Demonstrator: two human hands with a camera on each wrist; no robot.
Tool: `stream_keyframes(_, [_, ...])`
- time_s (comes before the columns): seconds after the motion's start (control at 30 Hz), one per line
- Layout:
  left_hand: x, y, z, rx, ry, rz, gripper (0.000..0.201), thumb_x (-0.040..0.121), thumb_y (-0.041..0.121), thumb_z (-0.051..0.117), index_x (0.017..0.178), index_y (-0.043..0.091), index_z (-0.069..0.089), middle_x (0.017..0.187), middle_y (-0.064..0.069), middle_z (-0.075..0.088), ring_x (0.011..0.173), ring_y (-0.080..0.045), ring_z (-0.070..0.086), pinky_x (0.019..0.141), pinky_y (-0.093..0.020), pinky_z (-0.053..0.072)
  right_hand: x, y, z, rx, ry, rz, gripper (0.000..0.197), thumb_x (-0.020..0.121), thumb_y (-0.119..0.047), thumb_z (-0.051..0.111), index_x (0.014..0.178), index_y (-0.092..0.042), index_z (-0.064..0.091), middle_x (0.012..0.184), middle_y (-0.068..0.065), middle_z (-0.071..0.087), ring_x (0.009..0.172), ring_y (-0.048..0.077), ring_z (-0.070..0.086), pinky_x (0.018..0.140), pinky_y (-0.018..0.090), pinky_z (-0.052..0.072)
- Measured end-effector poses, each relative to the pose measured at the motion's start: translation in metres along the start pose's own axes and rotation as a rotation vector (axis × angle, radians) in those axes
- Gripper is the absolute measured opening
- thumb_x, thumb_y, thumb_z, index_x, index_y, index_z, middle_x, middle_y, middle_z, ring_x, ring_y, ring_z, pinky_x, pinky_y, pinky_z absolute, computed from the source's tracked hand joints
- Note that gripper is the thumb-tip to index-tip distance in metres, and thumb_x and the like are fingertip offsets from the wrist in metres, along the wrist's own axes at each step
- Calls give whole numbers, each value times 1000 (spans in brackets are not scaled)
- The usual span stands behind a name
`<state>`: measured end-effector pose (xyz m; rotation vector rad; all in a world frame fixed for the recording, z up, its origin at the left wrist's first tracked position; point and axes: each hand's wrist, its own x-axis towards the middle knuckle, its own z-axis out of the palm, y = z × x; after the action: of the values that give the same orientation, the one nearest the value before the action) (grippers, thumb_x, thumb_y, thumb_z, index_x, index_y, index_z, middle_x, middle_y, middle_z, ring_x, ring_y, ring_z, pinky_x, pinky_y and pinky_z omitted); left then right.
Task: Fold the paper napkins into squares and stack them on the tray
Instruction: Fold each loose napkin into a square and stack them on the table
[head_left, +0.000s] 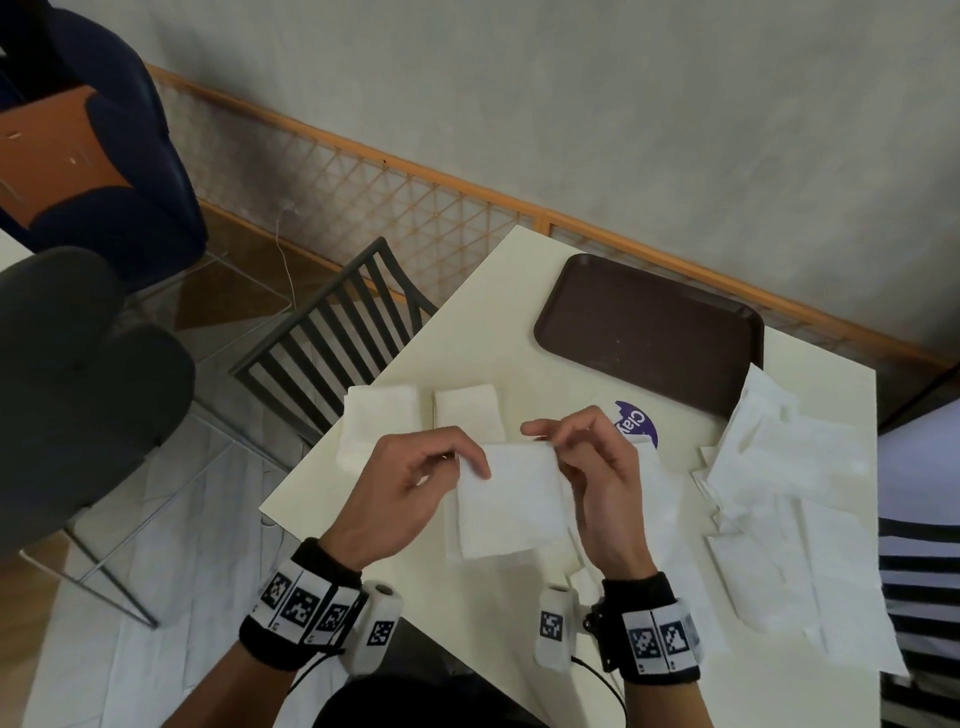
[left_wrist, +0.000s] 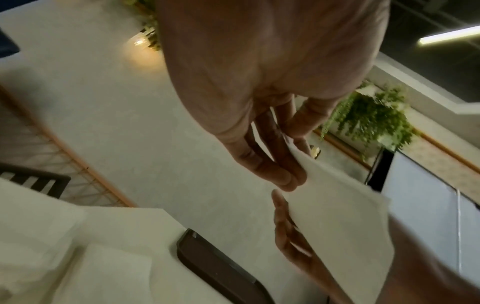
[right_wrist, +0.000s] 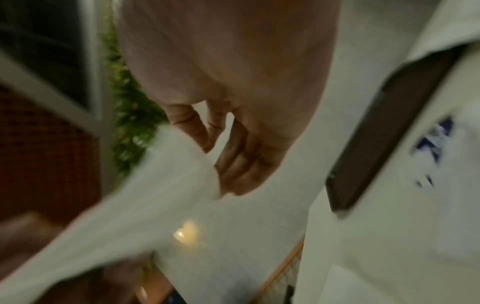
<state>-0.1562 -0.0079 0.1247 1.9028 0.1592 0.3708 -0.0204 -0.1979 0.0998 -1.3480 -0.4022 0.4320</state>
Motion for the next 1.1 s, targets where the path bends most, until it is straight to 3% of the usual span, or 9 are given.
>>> stream_keyframes(0.13, [-4, 0, 5, 149, -71, 112, 24, 96, 9, 53, 90, 14, 76, 88, 11, 75, 83, -15, 72, 78, -22, 51, -9, 3, 26, -738, -85, -304, 32, 113, -41, 44, 100, -24, 68, 104, -12, 75, 107, 15, 67, 92, 42, 52])
stream_keyframes(0.2, [-4, -2, 6, 160, -46, 136, 22, 98, 14, 56, 86, 11, 73, 84, 9, 74, 81, -14, 72, 77, -25, 54, -10, 11, 37, -934, -131, -430, 48, 117, -47, 36, 88, -24, 66, 89, -12, 68, 101, 16, 62, 91, 45, 48])
stream_keyframes(0.4, [-3, -5, 1, 110, 177, 112, 32, 101, 24, 61, 75, 7, 69, 70, 0, 67, 69, -21, 66, 70, -25, 52, 1, 22, 31, -592, 102, -184, 43, 117, -39, 51, 81, -15, 46, 71, -2, 57, 70, 16, 51, 66, 33, 42])
stream_keyframes(0.57, [10, -18, 7, 94, 410, -39, 26, 99, 18, 77, 75, 19, 67, 66, 12, 61, 64, -9, 61, 68, -23, 52, 4, 24, 46, -269, 3, 6, 29, 109, -27, 70, 102, -15, 44, 73, 1, 51, 68, 15, 47, 62, 30, 41])
stream_keyframes(0.7, [21, -44, 7, 71, 482, -176, 9, 99, 15, 76, 101, 23, 72, 92, 12, 73, 89, -11, 71, 78, -18, 58, 43, 58, 40, -393, 25, -11, 14, 105, -18, 73, 102, -20, 60, 80, -4, 72, 70, 14, 62, 68, 28, 50])
stream_keyframes(0.77, [20, -63, 11, 106, 485, -216, 21, 98, 10, 75, 114, 23, 70, 105, 12, 74, 98, -8, 71, 78, -15, 57, 70, 81, 39, -486, 47, 3, 8, 105, -15, 72, 104, -21, 66, 86, -5, 77, 74, 12, 70, 72, 26, 54])
stream_keyframes(0.87, [12, -92, 24, 192, 417, -303, 21, 96, 8, 74, 110, 23, 67, 102, 13, 73, 95, -5, 71, 77, -22, 61, 104, 115, 36, -656, 14, 63, 9, 105, -9, 67, 108, -17, 69, 96, -6, 76, 88, 13, 72, 80, 22, 55])
stream_keyframes(0.93, [5, -115, 34, 287, 298, -354, 19, 95, 15, 77, 107, 26, 66, 101, 13, 72, 95, -6, 70, 81, -29, 61, 117, 131, 33, -774, -54, 157, 10, 105, -8, 63, 112, -13, 69, 100, 2, 75, 95, 22, 71, 92, 36, 59])
stream_keyframes(1.1, [-12, -148, 61, 650, -108, -451, 66, 90, 49, 79, 145, 25, 53, 137, 5, 48, 126, -21, 43, 107, -39, 43, 113, 120, 23, -984, -110, 132, 17, 103, -20, 67, 118, -18, 60, 109, 8, 70, 103, 33, 67, 92, 46, 58])
